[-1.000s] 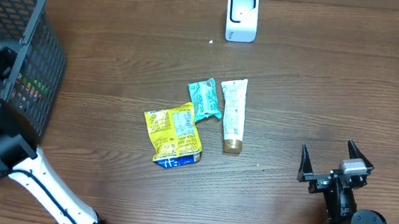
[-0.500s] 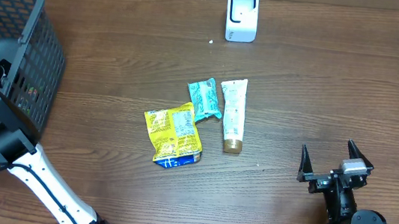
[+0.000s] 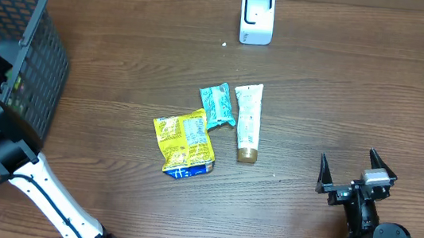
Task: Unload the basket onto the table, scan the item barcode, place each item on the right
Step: 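Lower the left gripper onto the green-red bag at basket bottom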
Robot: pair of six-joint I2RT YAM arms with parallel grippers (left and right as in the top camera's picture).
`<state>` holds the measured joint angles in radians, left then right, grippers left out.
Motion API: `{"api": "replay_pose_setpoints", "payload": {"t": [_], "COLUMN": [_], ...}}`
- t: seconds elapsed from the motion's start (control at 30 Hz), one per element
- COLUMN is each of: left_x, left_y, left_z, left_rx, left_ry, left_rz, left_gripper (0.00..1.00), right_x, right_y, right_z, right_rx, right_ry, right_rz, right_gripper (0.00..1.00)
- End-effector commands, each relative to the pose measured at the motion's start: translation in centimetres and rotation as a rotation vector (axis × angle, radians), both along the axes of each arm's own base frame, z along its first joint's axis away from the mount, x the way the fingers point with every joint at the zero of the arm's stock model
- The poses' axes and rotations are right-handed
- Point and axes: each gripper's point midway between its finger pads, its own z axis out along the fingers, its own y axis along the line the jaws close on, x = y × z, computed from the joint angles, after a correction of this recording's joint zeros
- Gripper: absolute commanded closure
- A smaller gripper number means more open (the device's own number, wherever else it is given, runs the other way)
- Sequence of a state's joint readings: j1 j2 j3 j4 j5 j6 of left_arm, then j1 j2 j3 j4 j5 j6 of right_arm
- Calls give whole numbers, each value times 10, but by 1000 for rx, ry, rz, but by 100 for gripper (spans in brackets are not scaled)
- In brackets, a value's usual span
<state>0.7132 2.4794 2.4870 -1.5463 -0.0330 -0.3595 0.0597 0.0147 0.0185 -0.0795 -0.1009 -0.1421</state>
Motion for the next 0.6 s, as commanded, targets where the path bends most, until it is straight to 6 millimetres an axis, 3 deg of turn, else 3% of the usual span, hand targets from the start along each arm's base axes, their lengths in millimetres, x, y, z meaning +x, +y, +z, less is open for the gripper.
{"api": "replay_pose_setpoints", "payload": {"t": [0.0,0.1,0.3,0.4,0.5,0.53,0.57], "left_x": [9,3,-13,-20,-23,-23,-22], "left_y": [5,-4,-35,-46,-49,-49,-48], "left_z": [109,169,255,278,286,285,282], "left_rx": [173,264,386,433,458,461,461], "left_ry": [-207,-312,-474,-511,-511,-505,-494], "left_rz": [-26,-48,-120,-160,-205,-224,-243], "left_gripper": [96,96,96,96,96,93,83], "right_x": [0,0,0,0,0,0,0], "right_y": [2,2,2,2,2,2,2], "right_z": [-2,-2,-2,-2,-2,-2,-2], "right_rx": [4,4,4,4,4,4,4], "right_ry": [-4,-5,-4,-4,-5,-4,-5], "right_rz": [10,10,10,10,10,10,10], "right_gripper": [0,0,0,0,0,0,0]}}
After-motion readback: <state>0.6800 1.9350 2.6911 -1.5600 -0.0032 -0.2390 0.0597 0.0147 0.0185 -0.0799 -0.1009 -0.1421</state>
